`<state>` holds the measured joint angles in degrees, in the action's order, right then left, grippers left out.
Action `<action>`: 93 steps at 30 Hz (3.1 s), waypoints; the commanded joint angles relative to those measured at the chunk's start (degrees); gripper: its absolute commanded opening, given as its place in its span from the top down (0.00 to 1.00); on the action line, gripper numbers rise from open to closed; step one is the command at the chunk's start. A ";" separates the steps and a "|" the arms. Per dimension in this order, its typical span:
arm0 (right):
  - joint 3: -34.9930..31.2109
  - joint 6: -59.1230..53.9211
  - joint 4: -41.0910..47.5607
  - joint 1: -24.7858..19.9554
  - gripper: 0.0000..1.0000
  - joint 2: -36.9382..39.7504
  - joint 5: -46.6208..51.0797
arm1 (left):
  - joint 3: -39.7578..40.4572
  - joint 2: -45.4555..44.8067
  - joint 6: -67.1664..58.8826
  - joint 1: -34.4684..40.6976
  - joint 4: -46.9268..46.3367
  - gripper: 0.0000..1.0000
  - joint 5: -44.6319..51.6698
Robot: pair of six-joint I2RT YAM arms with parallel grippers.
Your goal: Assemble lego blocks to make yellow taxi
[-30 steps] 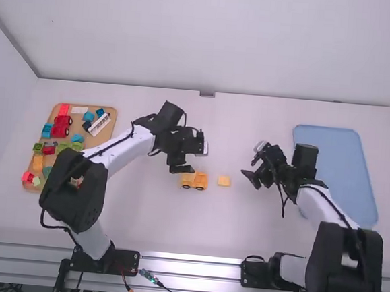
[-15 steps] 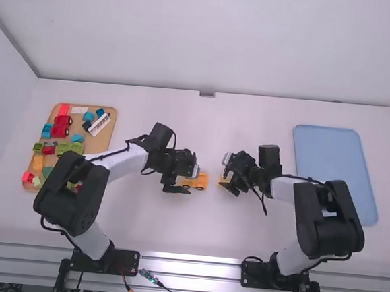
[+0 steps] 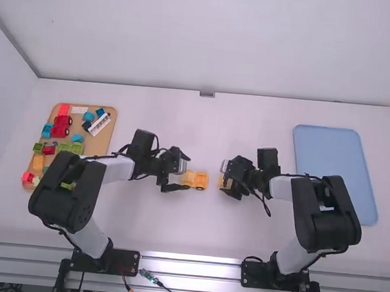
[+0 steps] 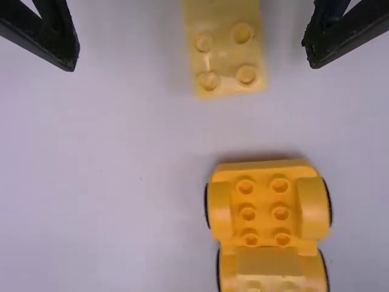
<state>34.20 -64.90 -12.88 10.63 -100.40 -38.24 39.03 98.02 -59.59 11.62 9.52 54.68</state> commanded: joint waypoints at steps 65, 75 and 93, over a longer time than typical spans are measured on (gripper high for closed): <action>15.28 -6.86 24.02 -0.09 0.36 -10.08 -0.96 | -0.04 -1.30 2.78 0.00 -4.94 0.01 -0.33; 15.26 -6.88 24.26 -0.09 0.48 -10.08 -0.94 | -0.11 -1.30 2.73 0.04 -6.14 0.01 -2.97; 15.43 -6.88 24.98 -0.09 0.77 -10.02 -1.01 | -1.05 1.82 -1.22 0.72 -1.49 0.01 -3.23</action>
<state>49.76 -71.96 11.66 10.66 -110.56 -38.98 38.61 98.45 -60.01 11.97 8.10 50.74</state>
